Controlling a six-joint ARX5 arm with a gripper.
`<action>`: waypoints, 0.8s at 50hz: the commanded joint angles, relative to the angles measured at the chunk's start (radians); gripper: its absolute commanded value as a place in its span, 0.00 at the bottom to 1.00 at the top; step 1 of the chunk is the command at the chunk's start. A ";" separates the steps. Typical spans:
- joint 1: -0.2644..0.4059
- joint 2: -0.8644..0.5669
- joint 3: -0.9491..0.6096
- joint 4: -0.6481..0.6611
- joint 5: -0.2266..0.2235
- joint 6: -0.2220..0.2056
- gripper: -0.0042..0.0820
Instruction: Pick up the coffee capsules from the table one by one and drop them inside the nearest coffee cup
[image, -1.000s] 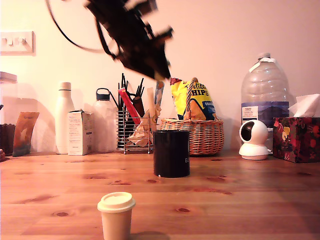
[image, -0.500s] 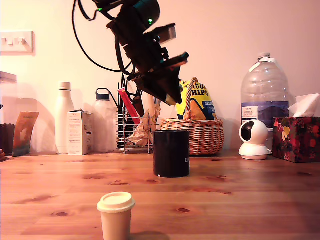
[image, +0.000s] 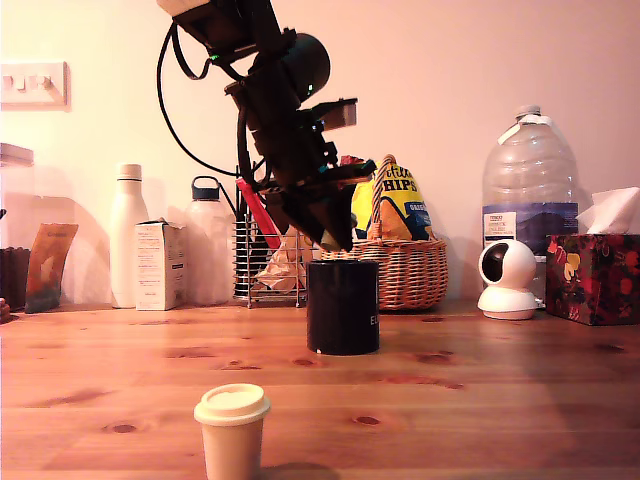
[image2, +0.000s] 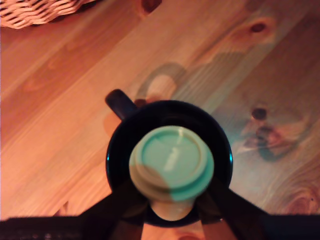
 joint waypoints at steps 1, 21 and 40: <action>-0.006 0.012 0.008 0.004 -0.003 0.004 0.26; -0.005 0.012 0.008 0.080 -0.002 0.003 0.26; -0.005 0.012 0.008 0.047 0.002 -0.014 0.83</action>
